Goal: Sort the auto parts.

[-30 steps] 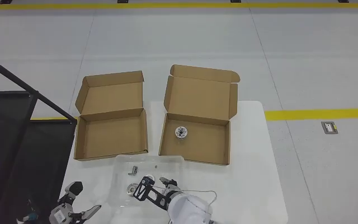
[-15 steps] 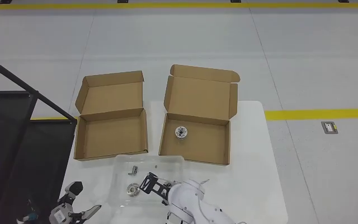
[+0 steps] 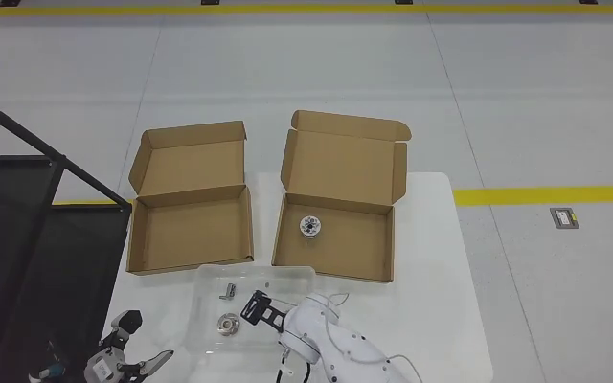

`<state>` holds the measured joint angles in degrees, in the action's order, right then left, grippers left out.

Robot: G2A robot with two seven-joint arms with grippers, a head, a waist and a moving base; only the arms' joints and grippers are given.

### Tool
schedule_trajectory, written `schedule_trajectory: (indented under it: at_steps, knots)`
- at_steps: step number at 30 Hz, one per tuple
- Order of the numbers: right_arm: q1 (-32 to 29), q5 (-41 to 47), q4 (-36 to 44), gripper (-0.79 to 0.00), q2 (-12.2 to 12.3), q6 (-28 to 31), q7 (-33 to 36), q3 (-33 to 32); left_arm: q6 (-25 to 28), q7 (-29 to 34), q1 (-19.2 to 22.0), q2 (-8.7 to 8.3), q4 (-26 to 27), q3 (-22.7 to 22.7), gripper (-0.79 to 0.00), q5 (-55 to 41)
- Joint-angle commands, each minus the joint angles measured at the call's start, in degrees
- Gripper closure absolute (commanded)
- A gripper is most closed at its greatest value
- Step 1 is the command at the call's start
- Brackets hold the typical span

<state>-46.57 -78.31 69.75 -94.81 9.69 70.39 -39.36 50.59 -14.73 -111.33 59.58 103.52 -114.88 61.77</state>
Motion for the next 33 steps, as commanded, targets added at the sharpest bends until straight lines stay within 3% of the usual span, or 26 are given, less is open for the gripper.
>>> schedule_trajectory:
  at_steps: [1, 11, 12, 15, 20, 24, 29, 33]
  knots:
    - [0.5, 0.4, -1.0, -0.209, -0.3, -0.1, 0.0, 0.2, 0.0, 0.0, 0.0, 0.0, 0.0, 0.0, -0.785, 0.0]
    - [3.0, 2.1, -6.3, -0.191, -1.8, -0.5, 0.3, 1.3, 0.0, 0.0, 0.0, 0.0, 0.0, 0.0, -0.785, 0.0]
    - [3.3, 2.2, -6.9, -0.175, -2.0, -0.8, 0.5, 1.3, 0.0, 0.0, 0.0, 0.0, 0.0, 0.0, -0.785, 0.0]
    - [3.9, 2.3, -8.0, 0.0, -2.4, -1.4, 0.4, 1.4, 0.0, 0.0, 0.0, 0.0, 0.0, 0.0, -0.785, 0.0]
    - [3.9, 1.0, -6.9, 0.0, -2.7, -3.1, -0.3, 1.7, 0.0, 0.0, 0.0, 0.0, 0.0, 0.0, -0.785, 0.0]
    - [2.0, -3.1, -0.4, 0.0, -2.2, -5.5, 0.0, 1.5, 0.0, 0.0, 0.0, 0.0, 0.0, 0.0, -0.785, 0.0]
    - [-3.9, -12.7, 14.7, 0.0, -0.5, -7.6, 0.5, 1.2, 0.0, 0.0, 0.0, 0.0, 0.0, 0.0, -0.785, 0.0]
    - [-9.3, -20.1, 25.6, 0.0, 0.9, -7.3, -3.0, 1.3, 0.0, 0.0, 0.0, 0.0, 0.0, 0.0, -0.785, 0.0]
